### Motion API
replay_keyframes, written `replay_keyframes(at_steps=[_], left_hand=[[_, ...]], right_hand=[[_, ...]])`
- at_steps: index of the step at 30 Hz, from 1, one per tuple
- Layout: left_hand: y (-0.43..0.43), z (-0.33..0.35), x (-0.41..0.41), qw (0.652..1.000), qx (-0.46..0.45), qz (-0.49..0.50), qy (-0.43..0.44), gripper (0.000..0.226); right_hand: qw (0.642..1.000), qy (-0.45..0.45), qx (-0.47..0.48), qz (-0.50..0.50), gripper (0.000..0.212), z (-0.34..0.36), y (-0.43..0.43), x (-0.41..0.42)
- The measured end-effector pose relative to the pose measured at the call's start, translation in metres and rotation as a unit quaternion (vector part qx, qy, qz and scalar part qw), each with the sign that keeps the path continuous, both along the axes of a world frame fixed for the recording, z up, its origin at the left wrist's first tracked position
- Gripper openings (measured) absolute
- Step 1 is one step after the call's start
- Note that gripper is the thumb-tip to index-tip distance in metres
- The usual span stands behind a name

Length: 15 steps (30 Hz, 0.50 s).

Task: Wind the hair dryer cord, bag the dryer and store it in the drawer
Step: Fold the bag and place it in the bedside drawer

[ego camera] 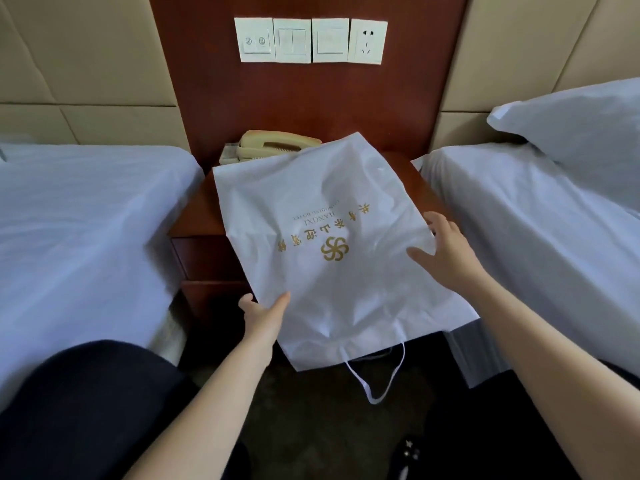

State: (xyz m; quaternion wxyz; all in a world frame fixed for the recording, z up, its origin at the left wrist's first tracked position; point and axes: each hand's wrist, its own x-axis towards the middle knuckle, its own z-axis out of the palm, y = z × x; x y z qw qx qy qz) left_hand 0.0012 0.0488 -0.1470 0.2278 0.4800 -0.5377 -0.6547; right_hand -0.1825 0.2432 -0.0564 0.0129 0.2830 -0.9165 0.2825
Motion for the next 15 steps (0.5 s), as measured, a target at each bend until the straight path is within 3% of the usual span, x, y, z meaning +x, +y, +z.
replay_keyframes(at_steps=[4, 11, 15], left_hand=[[0.004, -0.032, 0.006, 0.999, 0.018, -0.037, 0.009, 0.055], [0.010, -0.046, 0.020, 0.990, 0.113, -0.040, 0.075, 0.033], [0.017, -0.042, 0.028, 0.981, 0.144, -0.018, 0.131, 0.033]], right_hand=[[0.996, -0.073, -0.008, -0.050, 0.072, -0.013, 0.006, -0.011], [0.973, -0.182, -0.136, -0.029, 0.007, -0.022, 0.022, -0.014], [0.930, -0.311, -0.194, 0.000, 0.006, -0.022, 0.029, -0.013]])
